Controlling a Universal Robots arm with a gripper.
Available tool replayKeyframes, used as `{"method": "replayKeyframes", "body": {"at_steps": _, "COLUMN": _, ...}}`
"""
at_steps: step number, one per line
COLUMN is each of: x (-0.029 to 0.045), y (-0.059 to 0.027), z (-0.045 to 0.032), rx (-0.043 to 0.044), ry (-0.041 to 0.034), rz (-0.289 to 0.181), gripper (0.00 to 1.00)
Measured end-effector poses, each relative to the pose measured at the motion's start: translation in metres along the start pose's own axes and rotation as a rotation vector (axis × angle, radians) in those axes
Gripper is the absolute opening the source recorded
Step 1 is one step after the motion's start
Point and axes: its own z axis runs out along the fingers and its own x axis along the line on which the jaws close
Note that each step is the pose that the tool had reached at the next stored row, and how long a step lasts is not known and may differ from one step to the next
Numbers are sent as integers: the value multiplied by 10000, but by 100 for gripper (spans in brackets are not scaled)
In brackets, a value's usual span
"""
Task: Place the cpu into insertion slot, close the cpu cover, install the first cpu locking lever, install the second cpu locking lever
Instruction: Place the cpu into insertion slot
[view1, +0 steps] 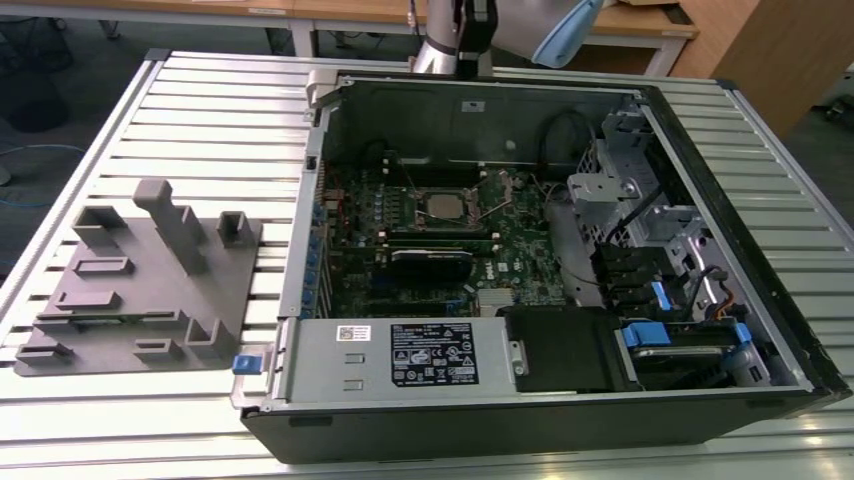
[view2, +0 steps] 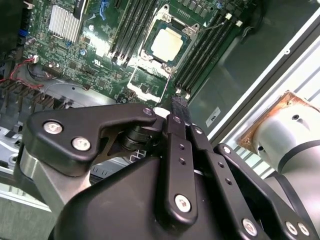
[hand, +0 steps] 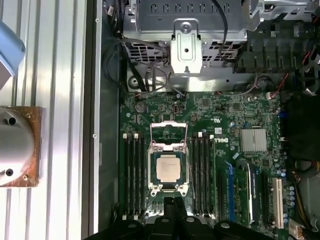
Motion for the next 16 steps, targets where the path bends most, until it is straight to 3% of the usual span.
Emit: {"method": "replayKeyframes", "body": {"at_steps": 16, "x": 1, "y": -12, "z": 156, "rx": -1, "ry": 0, "rz": 0, "gripper": 10}}
